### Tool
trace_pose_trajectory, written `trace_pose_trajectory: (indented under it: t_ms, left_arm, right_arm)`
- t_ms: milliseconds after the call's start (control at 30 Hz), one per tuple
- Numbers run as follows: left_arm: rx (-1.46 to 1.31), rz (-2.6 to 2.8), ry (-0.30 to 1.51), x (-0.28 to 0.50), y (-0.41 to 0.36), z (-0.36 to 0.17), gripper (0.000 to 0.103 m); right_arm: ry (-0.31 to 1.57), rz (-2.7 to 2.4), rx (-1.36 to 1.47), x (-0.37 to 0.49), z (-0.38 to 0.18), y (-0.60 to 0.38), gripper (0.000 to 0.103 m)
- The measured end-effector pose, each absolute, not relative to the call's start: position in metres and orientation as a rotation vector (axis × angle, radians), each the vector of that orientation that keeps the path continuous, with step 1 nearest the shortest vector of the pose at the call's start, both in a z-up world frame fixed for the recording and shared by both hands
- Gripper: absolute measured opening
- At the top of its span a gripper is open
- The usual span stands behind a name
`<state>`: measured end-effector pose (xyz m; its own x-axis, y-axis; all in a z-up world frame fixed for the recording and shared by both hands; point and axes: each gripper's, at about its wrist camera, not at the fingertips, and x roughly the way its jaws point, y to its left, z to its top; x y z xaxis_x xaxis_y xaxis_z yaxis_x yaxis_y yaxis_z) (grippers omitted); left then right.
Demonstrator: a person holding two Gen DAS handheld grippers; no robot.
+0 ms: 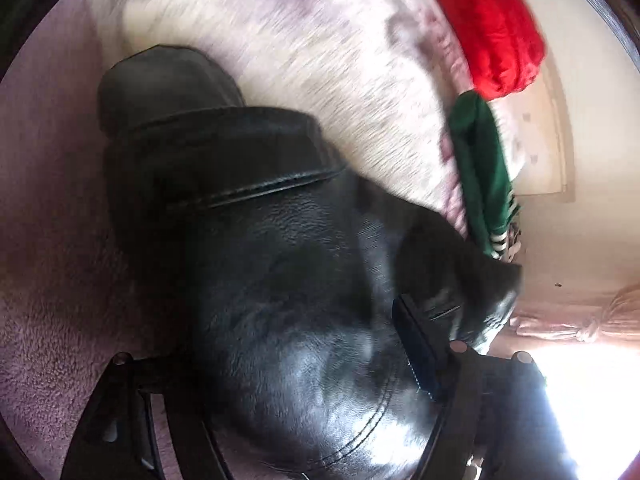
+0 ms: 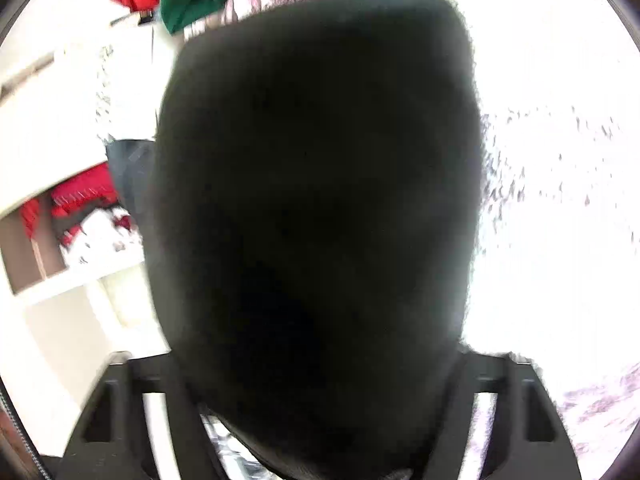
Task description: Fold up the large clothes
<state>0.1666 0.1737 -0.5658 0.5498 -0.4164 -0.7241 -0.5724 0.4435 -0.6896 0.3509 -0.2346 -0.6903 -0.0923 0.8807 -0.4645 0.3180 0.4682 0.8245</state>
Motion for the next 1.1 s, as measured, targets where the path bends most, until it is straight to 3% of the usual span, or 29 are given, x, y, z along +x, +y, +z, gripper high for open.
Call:
trace_pose_trajectory:
  t_ms: [233,567,867,1100]
  left_arm:
    - [-1.164,0.131,0.988,0.173,0.178,-0.533,0.065]
    - [-1.133,0.077,0.896,0.21,0.176,-0.459,0.065]
    - [-1.089,-0.014,0.779,0.333,0.142,-0.392,0.065]
    - [-1.062,-0.078,0.726,0.455,0.125,-0.406,0.065]
  right_arm:
    - [1.62,0.701,1.074,0.362,-0.662,-0.218,0.051]
    - [1.562,0.824,1.037,0.434,-0.577,-0.215,0.05]
    - [1.472,0.893,1.015,0.584,-0.498,-0.229,0.05]
    - [1.427,0.917,0.971,0.744,-0.498,-0.242,0.05]
